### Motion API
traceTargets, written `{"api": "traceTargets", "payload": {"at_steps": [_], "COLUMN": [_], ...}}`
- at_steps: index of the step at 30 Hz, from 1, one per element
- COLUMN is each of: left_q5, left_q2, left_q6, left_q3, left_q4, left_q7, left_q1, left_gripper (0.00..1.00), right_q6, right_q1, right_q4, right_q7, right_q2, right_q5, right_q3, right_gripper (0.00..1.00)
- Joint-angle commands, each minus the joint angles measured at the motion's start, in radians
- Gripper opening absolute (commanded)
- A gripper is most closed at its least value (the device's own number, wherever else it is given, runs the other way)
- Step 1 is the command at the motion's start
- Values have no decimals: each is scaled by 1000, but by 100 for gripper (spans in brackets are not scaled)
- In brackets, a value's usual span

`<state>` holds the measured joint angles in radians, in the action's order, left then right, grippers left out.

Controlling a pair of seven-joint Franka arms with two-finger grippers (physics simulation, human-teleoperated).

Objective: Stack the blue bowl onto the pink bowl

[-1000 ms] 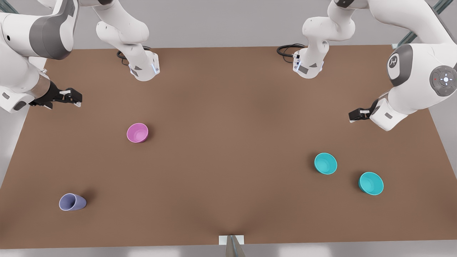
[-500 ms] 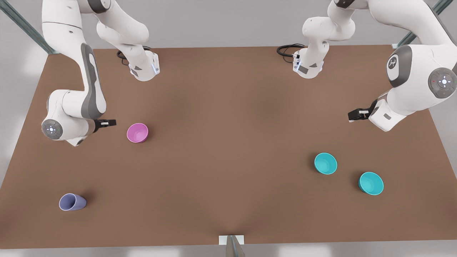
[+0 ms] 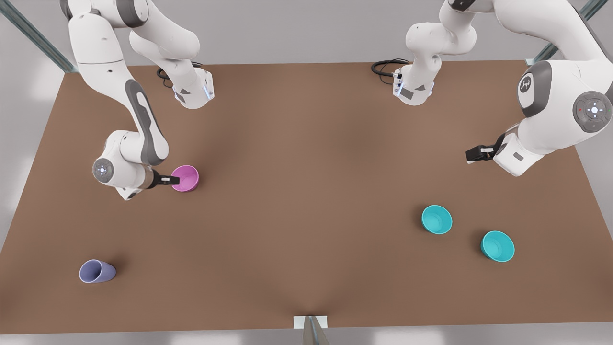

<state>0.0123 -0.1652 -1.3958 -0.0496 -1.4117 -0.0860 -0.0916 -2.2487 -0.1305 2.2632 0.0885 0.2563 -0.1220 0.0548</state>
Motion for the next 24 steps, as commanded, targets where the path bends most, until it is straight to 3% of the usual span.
{"api": "traceTargets", "payload": {"at_steps": [1,12,14,17,20,22,24], "left_q5": [0,9,5,3,5,1,-2], "left_q2": [1,16,18,21,32,35,38], "left_q6": [3,34,34,35,35,34,37], "left_q3": [1,7,7,7,8,34,37], "left_q4": [0,0,0,0,0,0,0], "left_q7": [-3,-1,-3,-3,-3,-4,-6], "left_q1": [0,-5,-19,-19,-20,-22,-26], "left_gripper": [100,100,100,100,100,100,100], "right_q6": [-101,-198,-196,-198,-186,-169,-144], "right_q1": [2,-5,-3,0,2,2,2], "right_q4": [19,98,98,95,87,81,61], "right_q7": [-41,-33,-32,-32,-32,-32,-33], "right_q2": [4,31,43,54,43,37,32], "right_q5": [-8,-8,-8,-8,-8,-8,-8], "right_q3": [0,0,0,0,2,5,20], "right_gripper": [100,100,74,58,34,21,21]}}
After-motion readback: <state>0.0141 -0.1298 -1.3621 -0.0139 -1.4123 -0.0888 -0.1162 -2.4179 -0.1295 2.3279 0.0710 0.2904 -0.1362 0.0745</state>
